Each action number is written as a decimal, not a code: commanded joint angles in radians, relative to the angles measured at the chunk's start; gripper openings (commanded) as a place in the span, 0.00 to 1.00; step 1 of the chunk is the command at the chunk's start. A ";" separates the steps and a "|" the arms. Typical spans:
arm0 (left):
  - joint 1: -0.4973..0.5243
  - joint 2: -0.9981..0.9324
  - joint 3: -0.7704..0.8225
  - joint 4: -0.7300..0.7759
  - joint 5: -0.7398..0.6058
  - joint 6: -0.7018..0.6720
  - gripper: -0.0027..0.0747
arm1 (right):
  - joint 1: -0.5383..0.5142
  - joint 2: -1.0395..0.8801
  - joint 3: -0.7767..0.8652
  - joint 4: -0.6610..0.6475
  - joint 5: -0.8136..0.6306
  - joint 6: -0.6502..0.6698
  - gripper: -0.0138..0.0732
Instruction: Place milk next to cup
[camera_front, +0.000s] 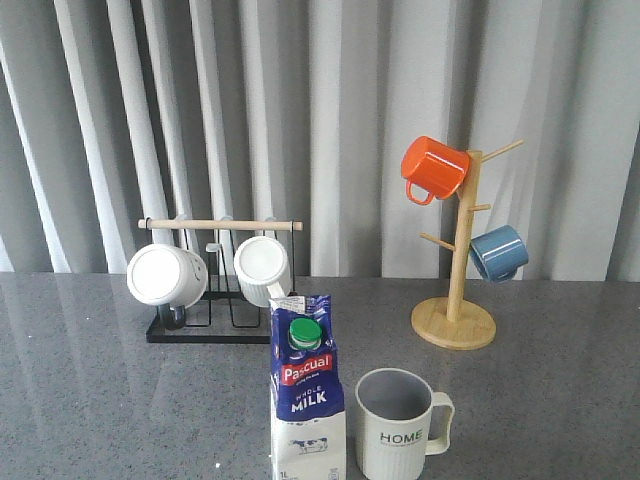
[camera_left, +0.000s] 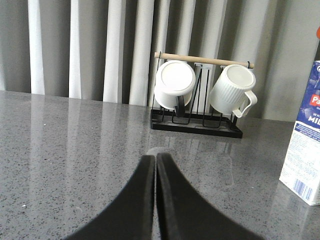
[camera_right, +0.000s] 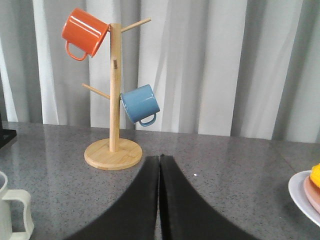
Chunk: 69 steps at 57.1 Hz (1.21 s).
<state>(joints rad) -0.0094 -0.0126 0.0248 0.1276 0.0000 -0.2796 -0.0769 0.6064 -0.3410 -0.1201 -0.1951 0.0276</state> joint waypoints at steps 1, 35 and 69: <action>-0.001 -0.011 -0.016 -0.009 -0.069 -0.003 0.03 | -0.007 -0.105 0.059 -0.011 -0.055 -0.019 0.15; -0.001 -0.010 -0.016 -0.009 -0.067 -0.003 0.03 | 0.095 -0.630 0.378 -0.160 0.151 0.225 0.15; -0.001 -0.010 -0.016 -0.009 -0.067 -0.003 0.03 | 0.141 -0.630 0.378 -0.077 0.184 0.164 0.15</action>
<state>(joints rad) -0.0094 -0.0126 0.0248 0.1276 0.0000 -0.2796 0.0642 -0.0103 0.0258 -0.1958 0.0654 0.2013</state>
